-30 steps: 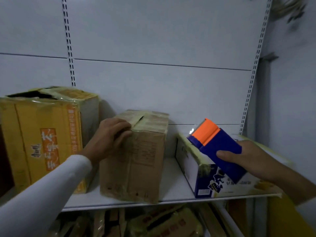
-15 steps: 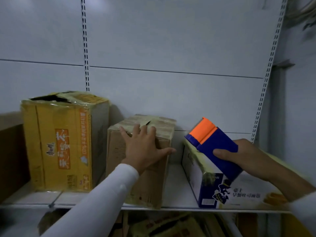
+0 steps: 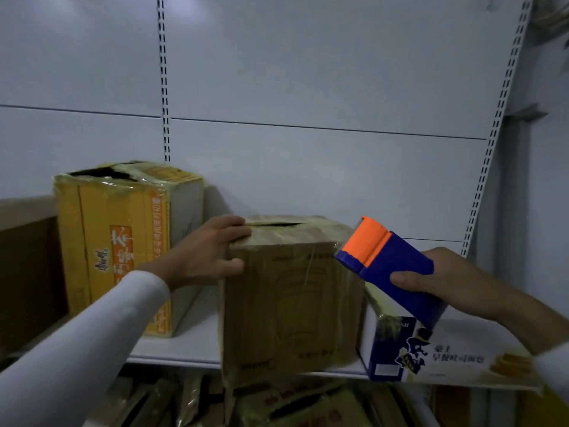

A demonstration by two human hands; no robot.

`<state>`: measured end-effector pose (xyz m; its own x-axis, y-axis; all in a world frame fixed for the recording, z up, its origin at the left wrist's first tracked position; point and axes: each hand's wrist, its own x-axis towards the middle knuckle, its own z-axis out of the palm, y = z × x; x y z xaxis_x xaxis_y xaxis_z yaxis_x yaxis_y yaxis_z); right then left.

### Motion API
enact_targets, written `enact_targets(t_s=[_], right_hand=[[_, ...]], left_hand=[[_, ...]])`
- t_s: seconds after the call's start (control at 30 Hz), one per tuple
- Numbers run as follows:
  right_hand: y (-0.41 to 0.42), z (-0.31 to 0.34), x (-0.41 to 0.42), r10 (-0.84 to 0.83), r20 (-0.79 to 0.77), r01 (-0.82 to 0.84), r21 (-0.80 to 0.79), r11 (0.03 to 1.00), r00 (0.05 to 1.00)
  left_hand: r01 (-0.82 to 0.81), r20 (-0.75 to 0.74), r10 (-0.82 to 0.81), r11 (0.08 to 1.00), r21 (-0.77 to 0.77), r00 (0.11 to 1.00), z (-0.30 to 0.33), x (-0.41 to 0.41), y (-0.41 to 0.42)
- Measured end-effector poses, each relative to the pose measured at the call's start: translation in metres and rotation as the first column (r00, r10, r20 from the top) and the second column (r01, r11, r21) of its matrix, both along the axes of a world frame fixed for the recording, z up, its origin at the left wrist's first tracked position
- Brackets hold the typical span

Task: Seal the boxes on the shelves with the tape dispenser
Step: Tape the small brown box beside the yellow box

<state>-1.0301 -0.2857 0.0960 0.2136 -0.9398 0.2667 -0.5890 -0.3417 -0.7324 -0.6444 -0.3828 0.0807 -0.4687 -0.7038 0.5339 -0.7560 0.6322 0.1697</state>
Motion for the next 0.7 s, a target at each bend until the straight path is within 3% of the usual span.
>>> enact_targets(t_s=[0.27, 0.43, 0.57, 0.7], right_hand=[[-0.010, -0.007, 0.012, 0.040, -0.004, -0.039, 0.020, 0.999, 0.999], [-0.013, -0.011, 0.024, 0.126, -0.008, -0.126, 0.033, 0.992, 0.992], [-0.013, -0.021, 0.050, 0.249, -0.099, -0.240, 0.096, 0.966, 0.963], [-0.016, -0.023, 0.073, 0.309, -0.132, -0.298, 0.099, 0.949, 0.942]], left_hand=[[-0.047, -0.137, 0.059, 0.995, 0.089, 0.989, -0.015, 0.009, 0.007], [-0.075, -0.193, 0.084, 0.996, 0.052, 0.978, -0.024, 0.006, 0.009], [-0.094, -0.253, 0.075, 0.994, -0.063, 0.964, -0.032, 0.008, 0.028], [-0.006, -0.310, -0.062, 0.977, -0.214, 0.949, -0.035, 0.008, 0.058]])
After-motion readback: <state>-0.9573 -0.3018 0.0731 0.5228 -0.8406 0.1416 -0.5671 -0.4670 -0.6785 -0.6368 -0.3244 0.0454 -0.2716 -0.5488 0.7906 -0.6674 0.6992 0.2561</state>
